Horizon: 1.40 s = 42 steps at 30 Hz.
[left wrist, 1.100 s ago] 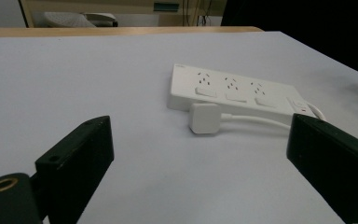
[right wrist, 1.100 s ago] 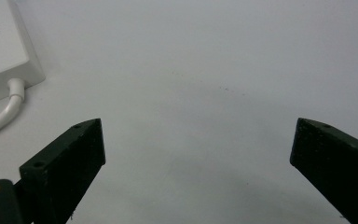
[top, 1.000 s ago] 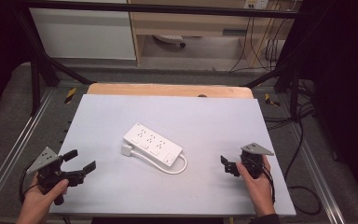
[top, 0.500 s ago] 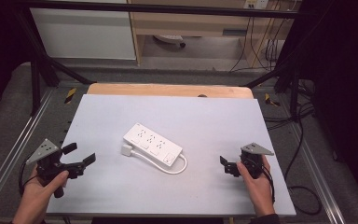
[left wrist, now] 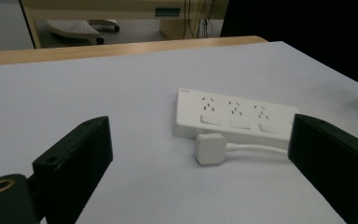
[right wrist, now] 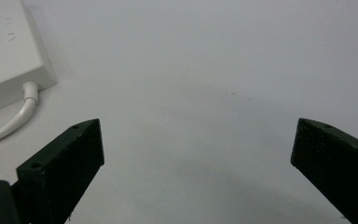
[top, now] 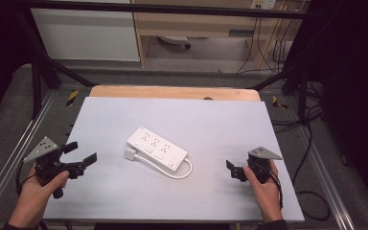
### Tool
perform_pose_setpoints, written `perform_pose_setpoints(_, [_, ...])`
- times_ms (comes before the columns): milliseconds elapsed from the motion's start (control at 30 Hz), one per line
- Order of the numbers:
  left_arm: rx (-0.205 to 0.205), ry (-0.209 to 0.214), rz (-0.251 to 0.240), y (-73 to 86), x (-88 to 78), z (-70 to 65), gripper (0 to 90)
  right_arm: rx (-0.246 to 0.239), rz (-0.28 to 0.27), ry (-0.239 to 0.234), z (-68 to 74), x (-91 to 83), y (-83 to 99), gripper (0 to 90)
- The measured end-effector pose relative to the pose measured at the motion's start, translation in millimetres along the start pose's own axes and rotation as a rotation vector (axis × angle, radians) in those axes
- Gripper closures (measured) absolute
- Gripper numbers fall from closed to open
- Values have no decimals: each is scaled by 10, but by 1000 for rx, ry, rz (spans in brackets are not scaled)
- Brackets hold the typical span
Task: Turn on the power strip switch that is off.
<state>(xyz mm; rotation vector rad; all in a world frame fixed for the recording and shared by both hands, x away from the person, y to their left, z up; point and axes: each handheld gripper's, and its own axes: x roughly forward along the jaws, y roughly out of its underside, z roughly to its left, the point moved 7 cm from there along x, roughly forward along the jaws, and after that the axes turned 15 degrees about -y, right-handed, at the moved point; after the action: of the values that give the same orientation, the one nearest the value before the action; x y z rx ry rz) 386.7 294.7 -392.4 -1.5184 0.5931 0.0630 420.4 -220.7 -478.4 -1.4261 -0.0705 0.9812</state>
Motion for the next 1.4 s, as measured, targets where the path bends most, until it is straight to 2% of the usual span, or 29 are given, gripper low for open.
perform_pose_setpoints(667, [43,15,-16,-150,96,-159,60,4,1,2,-5,-7,1,33])
perform_pose_setpoints(1067, [77,26,-10,-227,188,-293,61,8,-5,-1,0,-12,-4,31])
perform_pose_setpoints(1333, [81,46,2,-246,265,-386,62,9,-7,0,-5,-15,-4,31])
perform_pose_setpoints(1400, [89,40,4,-248,283,-396,62,11,-8,-1,-1,-16,-5,31])
